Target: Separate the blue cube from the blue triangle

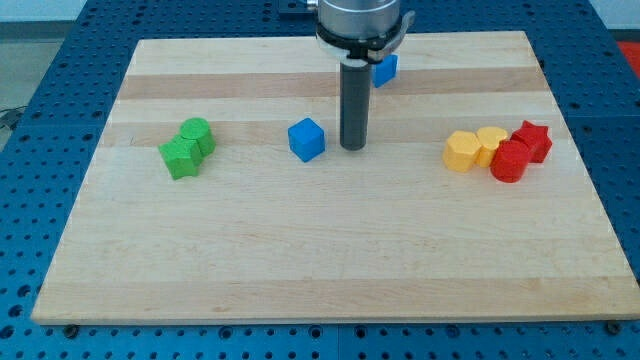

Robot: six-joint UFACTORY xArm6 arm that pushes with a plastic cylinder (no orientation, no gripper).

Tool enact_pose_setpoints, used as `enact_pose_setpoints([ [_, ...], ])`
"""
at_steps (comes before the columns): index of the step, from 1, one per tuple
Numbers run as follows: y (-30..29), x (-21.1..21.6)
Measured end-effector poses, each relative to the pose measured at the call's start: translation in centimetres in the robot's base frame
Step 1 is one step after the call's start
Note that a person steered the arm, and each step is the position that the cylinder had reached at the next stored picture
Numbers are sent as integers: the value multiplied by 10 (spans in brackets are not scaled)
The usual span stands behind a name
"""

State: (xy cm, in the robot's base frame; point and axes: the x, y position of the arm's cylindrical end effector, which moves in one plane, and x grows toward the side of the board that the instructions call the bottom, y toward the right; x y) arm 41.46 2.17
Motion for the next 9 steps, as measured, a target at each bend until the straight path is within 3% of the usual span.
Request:
enact_pose_setpoints([
  [5,-116,4],
  [6,-70,22],
  [7,-18,13],
  [8,-22,-24],
  [9,-51,-34],
])
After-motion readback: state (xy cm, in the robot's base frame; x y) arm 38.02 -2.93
